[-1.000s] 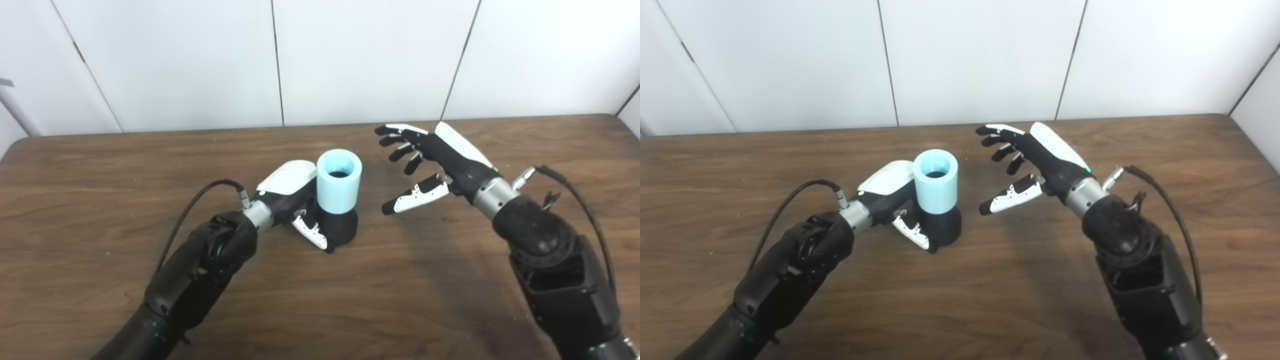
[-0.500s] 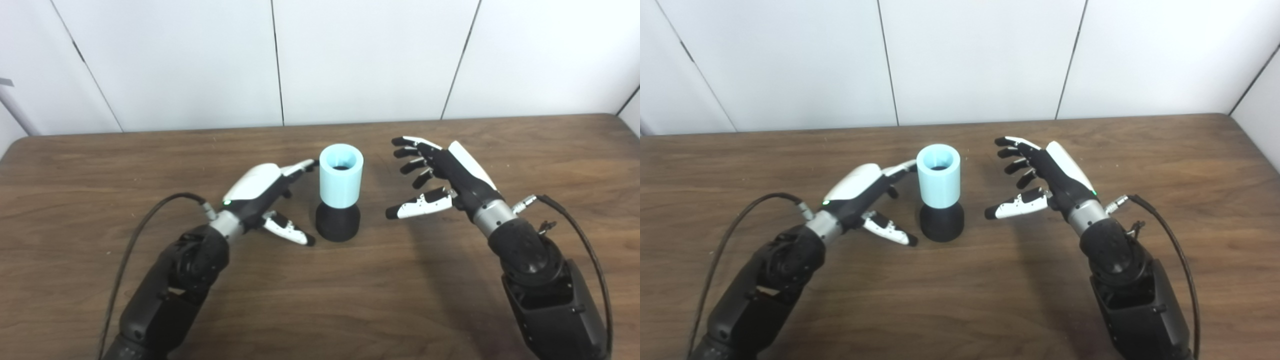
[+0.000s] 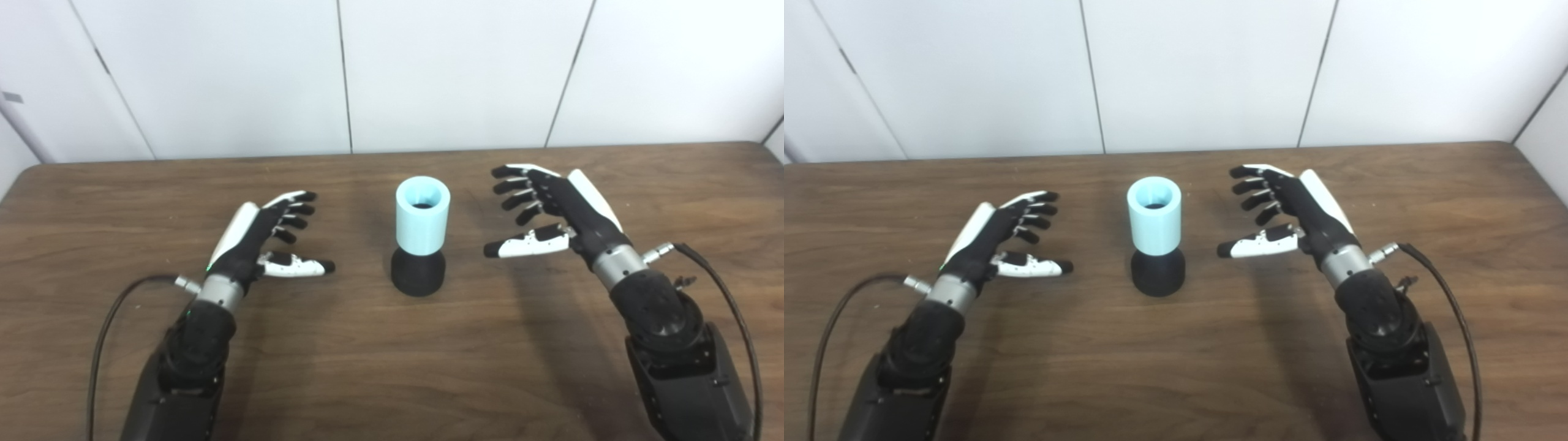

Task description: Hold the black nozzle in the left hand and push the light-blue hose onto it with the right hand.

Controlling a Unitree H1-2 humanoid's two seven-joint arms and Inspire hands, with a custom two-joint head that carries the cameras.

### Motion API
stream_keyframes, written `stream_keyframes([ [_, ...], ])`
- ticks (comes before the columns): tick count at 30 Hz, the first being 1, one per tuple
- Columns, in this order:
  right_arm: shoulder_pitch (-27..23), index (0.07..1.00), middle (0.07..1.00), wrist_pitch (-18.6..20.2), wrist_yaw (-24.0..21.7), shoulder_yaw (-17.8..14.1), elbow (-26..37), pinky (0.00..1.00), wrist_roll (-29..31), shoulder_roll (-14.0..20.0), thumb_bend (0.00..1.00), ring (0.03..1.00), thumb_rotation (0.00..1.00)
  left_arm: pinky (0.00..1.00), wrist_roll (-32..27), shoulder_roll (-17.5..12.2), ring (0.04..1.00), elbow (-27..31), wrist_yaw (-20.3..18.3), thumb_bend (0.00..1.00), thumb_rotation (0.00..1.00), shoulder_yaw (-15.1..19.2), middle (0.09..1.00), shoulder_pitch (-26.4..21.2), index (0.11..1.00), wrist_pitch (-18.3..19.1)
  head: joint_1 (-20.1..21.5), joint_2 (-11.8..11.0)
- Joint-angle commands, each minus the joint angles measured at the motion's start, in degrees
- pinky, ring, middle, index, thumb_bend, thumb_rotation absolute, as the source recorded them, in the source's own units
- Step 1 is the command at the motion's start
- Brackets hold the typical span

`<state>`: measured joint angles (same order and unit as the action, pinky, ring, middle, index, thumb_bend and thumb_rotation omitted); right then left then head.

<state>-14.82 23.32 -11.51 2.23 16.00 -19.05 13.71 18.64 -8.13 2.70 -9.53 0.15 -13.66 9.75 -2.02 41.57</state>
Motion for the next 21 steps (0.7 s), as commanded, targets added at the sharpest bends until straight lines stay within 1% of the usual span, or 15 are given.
stream_keyframes([
  [1, -1.33, 0.720, 0.688, -3.48, 2.02, -0.75, 1.07, 0.54, 1.20, -0.65, 0.66, 0.630, 0.00, 0.59, -4.04, 1.31, 0.699, 2.12, 1.32, 0.63, 0.00, 0.73, 0.714, -1.76, 0.750, -2.04, -0.23, -0.01],
  [3, -0.62, 0.711, 0.680, -5.19, 4.17, -2.10, 0.46, 0.53, 2.67, -2.38, 0.66, 0.618, 0.02, 0.58, -8.93, 3.49, 0.699, 2.84, 1.78, 0.62, 0.00, 2.51, 0.711, -1.29, 0.746, -2.34, -0.67, -0.12],
  [5, 0.14, 0.700, 0.667, -7.59, 6.58, -3.62, -0.46, 0.50, 4.56, -4.53, 0.66, 0.590, 0.04, 0.59, -12.71, 5.13, 0.702, 3.47, 2.35, 0.62, 0.06, 3.90, 0.710, -0.89, 0.744, -2.96, -1.06, -0.20],
  [7, 0.63, 0.692, 0.659, -9.15, 7.88, -4.58, -0.93, 0.45, 5.92, -6.03, 0.65, 0.567, 0.05, 0.59, -14.18, 5.78, 0.705, 3.86, 2.75, 0.62, 0.11, 4.39, 0.708, -0.62, 0.740, -3.40, -1.43, -0.33],
  [11, 1.90, 0.689, 0.657, -10.66, 9.71, -5.91, -0.64, 0.41, 9.16, -8.95, 0.64, 0.554, 0.05, 0.59, -17.09, 6.94, 0.700, 4.24, 3.45, 0.63, 0.14, 4.75, 0.705, 0.16, 0.727, -4.00, -2.64, -0.57],
  [16, 3.20, 0.689, 0.658, -11.27, 10.85, -6.18, 0.21, 0.40, 11.28, -10.75, 0.63, 0.544, 0.06, 0.60, -18.48, 6.32, 0.697, 5.37, 3.24, 0.62, 0.14, 4.20, 0.703, 0.79, 0.716, -3.93, -2.61, -0.42],
  [21, 4.16, 0.690, 0.657, -11.68, 11.79, -6.31, 0.43, 0.40, 11.67, -10.95, 0.64, 0.545, 0.07, 0.59, -19.43, 5.51, 0.694, 6.97, 2.70, 0.62, 0.14, 3.91, 0.702, 1.22, 0.716, -3.23, -2.38, -0.22],
])
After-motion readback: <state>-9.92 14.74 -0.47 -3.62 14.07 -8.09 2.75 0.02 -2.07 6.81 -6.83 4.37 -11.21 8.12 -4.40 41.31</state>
